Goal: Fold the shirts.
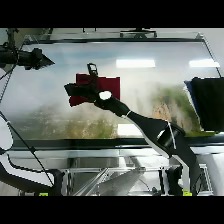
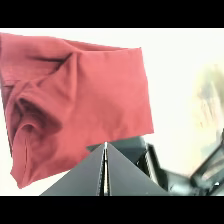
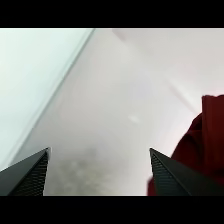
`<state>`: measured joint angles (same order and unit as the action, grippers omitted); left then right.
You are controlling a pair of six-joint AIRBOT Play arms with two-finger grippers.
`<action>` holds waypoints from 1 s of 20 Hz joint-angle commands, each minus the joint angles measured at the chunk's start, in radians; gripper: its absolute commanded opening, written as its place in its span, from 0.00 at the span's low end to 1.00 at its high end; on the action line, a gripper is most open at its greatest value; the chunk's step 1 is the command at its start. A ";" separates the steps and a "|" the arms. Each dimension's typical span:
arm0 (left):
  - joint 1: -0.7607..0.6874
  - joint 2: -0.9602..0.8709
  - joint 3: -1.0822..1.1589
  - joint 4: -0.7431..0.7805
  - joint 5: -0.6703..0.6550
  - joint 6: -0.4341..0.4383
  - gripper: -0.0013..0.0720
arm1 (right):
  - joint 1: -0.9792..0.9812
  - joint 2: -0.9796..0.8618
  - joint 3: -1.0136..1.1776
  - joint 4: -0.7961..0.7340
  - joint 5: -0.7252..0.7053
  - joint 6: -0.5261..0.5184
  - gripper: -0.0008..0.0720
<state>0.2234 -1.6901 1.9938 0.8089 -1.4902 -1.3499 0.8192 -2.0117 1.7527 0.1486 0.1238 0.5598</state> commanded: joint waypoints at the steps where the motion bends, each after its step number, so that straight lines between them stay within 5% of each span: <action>1: 0.034 0.004 0.000 -0.001 -0.003 0.014 0.02 | 0.036 0.024 0.016 0.054 -0.109 -0.145 0.99; 4: 0.032 0.004 -0.001 0.000 -0.002 0.014 0.02 | -0.042 0.132 0.015 0.002 -0.030 -0.177 0.97; 7: 0.032 0.004 -0.001 0.000 -0.009 0.014 0.02 | -0.149 0.200 0.012 0.002 -0.007 -0.064 0.96; 11: 0.035 0.004 -0.001 0.001 -0.036 0.014 0.02 | -0.359 0.216 -0.085 -0.109 0.285 0.240 0.96; 12: 0.035 0.004 -0.001 0.000 -0.036 0.014 0.02 | -0.427 0.214 -0.117 -0.254 0.394 0.397 0.87; 13: 0.035 0.004 -0.001 0.000 -0.037 0.014 0.02 | -0.493 0.211 -0.135 -0.423 0.515 0.524 0.53; 14: 0.032 0.004 -0.001 0.001 -0.036 0.014 0.02 | -0.559 0.205 -0.146 -0.601 0.642 0.660 0.43; 16: 0.028 0.004 -0.001 0.001 -0.037 0.023 0.02 | -0.643 0.188 -0.147 -0.859 0.817 0.855 0.76; 20: -0.001 0.004 -0.001 0.003 -0.025 0.040 0.02 | -0.659 0.112 -0.147 -0.910 0.872 0.884 0.76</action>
<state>0.2386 -1.6863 1.9930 0.8120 -1.5219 -1.3266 0.1959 -1.8538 1.6123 -0.6209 0.8726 1.3151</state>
